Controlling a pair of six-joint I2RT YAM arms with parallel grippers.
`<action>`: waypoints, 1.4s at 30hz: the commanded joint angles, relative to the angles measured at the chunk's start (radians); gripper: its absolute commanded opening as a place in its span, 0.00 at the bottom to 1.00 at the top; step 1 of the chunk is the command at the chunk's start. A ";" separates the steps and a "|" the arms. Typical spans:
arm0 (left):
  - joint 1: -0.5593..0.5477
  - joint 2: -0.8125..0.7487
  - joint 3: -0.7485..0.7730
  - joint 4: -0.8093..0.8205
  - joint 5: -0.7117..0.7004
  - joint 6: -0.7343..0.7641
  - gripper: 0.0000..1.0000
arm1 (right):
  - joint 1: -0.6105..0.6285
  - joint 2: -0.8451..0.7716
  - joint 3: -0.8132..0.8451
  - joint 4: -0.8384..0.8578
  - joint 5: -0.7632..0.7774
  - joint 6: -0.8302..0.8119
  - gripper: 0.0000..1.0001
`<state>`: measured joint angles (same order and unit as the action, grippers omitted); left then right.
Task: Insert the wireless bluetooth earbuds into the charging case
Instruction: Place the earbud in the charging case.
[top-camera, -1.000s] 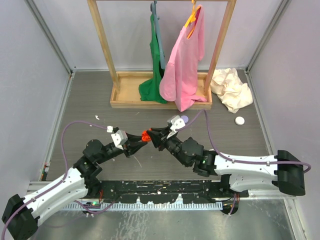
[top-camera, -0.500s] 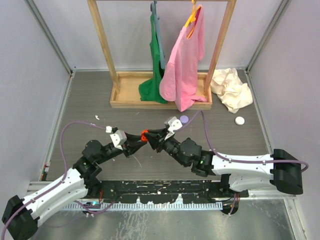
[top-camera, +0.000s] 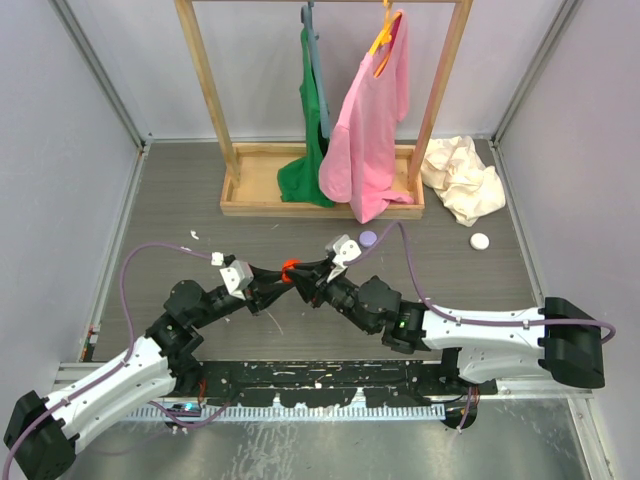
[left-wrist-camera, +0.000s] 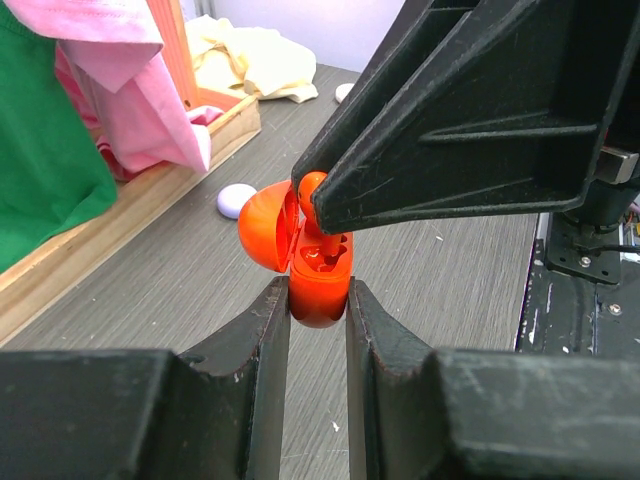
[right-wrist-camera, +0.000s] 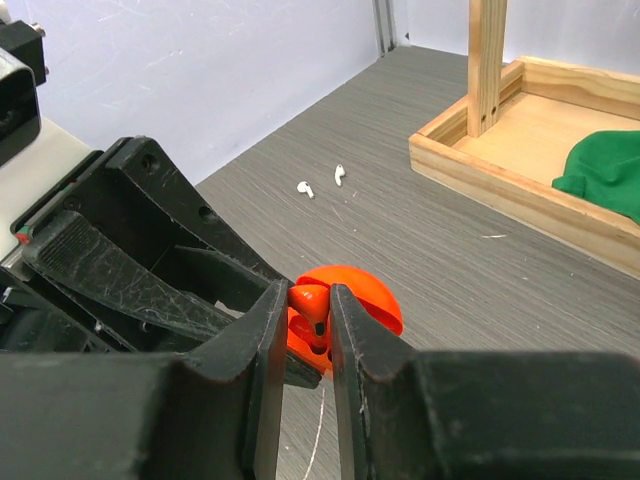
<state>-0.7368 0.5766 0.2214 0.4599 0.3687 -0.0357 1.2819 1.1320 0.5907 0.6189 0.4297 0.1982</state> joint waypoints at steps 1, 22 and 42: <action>-0.001 -0.017 -0.002 0.063 -0.017 0.005 0.05 | 0.007 0.001 -0.003 0.038 0.000 0.014 0.23; -0.001 -0.011 -0.001 0.063 -0.027 0.002 0.05 | 0.007 -0.004 -0.012 0.026 -0.005 0.019 0.40; -0.001 0.037 0.013 0.069 0.033 0.002 0.05 | -0.265 -0.099 0.220 -0.498 -0.507 0.016 0.69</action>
<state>-0.7372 0.6117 0.2157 0.4595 0.3748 -0.0360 1.1126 1.0615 0.7532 0.2192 0.1791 0.1905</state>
